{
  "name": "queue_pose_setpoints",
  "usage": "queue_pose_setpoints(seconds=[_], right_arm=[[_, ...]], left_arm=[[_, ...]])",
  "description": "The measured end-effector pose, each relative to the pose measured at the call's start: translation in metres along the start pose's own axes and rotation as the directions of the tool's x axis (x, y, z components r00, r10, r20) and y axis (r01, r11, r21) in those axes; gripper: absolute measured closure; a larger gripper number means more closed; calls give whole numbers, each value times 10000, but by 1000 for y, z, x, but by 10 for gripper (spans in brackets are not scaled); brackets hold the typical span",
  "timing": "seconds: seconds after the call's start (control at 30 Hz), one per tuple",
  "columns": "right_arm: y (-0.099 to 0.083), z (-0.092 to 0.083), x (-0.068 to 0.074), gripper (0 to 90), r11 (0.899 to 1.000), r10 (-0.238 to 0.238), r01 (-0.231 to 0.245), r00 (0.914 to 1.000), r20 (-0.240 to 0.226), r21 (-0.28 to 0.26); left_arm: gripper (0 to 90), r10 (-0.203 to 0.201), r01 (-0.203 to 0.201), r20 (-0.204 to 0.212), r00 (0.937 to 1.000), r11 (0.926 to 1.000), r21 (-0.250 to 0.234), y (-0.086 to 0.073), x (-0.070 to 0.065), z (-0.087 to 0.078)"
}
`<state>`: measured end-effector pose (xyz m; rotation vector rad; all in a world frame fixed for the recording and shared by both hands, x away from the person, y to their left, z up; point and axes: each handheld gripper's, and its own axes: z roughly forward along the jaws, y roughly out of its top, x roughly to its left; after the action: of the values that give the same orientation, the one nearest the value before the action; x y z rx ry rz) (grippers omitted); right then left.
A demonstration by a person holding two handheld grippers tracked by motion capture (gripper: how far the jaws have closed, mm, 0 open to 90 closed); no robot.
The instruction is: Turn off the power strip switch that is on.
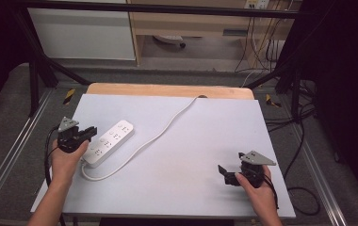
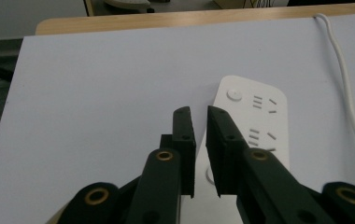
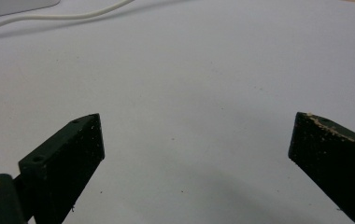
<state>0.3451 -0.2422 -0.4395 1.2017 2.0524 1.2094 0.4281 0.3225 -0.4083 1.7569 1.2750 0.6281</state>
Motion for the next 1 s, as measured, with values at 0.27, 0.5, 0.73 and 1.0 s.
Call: queue_pose_setpoints(seconds=[0.27, 0.5, 0.73, 1.0], right_arm=[[0, 0, 0, 39, 10000, 32, -32, 10000, -7, 8], [0, 0, 0, 39, 10000, 19, -19, 10000, -7, 18], [0, 0, 0, 39, 10000, 20, -20, 10000, -18, 40], [0, 1, 0, 38, 10000, 36, -36, 10000, -22, 68]], left_arm=[[884, 9, -20, 323, 9995, 9994, 337, -3, -1, 2], [900, 22, -49, 508, 9987, 9986, 535, -6, -1, 4], [900, 83, -124, 580, 9983, 9974, 706, -6, -3, 6], [900, 104, -154, 605, 9981, 9965, 823, -8, -4, 8]])
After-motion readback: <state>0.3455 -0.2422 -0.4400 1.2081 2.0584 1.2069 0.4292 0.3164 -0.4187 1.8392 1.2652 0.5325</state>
